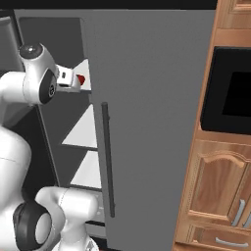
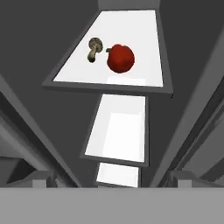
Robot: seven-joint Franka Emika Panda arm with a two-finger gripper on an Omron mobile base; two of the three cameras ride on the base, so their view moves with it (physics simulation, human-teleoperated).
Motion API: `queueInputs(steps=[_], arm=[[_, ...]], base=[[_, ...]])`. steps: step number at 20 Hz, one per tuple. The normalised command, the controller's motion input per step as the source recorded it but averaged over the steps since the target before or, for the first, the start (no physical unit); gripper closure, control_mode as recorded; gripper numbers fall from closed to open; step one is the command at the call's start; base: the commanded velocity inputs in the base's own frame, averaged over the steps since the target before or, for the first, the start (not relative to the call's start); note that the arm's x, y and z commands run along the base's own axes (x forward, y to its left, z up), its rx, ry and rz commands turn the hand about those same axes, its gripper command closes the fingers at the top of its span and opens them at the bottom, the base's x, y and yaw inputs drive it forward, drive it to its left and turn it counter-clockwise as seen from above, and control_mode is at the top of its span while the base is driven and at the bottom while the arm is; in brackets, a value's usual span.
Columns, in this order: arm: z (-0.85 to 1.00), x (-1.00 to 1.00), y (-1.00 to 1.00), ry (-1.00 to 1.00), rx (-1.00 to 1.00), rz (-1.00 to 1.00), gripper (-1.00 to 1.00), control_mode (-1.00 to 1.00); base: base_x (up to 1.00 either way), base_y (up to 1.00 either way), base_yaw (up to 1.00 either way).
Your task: Take the bell pepper and mushroom out of the freezer and place them in the tupperware container on the counter. Then put the tupperware containing the vegetables back in the freezer.
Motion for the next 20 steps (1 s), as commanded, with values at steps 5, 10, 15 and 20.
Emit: queueInputs(steps=[5, 10, 15, 20], arm=[[0.0, 0.59, 0.25, 0.0, -0.01, 0.0, -1.0, -1.0], [0.0, 0.64, 0.02, 0.0, 0.0, 0.0, -1.0, -1.0], [-0.09, 0.68, 0.04, -0.02, -0.06, 0.0, -1.0, -1.0], [-0.21, 0.6, 0.06, -0.06, -0.13, 0.0, -1.0, -1.0]], base=[[0.0, 0.0, 0.0], [0.0, 0.0, 0.0], [0.0, 0.0, 0.0], [0.0, 0.0, 0.0]])
